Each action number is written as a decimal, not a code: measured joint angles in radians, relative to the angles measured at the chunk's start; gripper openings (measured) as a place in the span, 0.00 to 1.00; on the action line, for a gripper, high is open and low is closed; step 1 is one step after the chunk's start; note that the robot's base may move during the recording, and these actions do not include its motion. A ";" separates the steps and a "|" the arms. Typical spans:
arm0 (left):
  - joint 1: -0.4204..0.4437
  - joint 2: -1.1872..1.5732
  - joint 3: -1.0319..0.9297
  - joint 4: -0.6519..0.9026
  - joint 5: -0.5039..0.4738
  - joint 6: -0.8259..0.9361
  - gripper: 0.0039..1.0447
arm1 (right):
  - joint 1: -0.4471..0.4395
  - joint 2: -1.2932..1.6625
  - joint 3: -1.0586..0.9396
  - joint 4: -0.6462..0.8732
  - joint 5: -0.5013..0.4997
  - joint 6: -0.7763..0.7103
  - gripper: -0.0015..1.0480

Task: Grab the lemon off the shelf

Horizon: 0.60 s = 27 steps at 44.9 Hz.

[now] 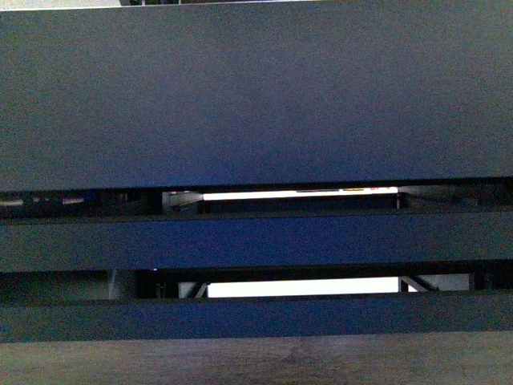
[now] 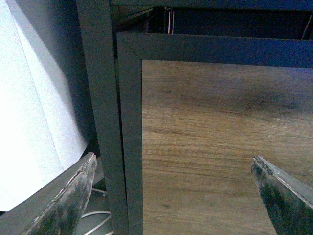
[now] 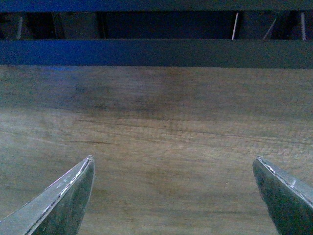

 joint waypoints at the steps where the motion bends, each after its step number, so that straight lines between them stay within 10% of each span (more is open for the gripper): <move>1: 0.000 0.000 0.000 0.000 0.000 0.000 0.93 | 0.000 0.000 0.000 0.000 0.000 0.000 0.93; 27: 0.000 0.000 0.000 0.000 0.000 0.000 0.93 | 0.000 0.000 0.000 0.000 0.000 0.000 0.93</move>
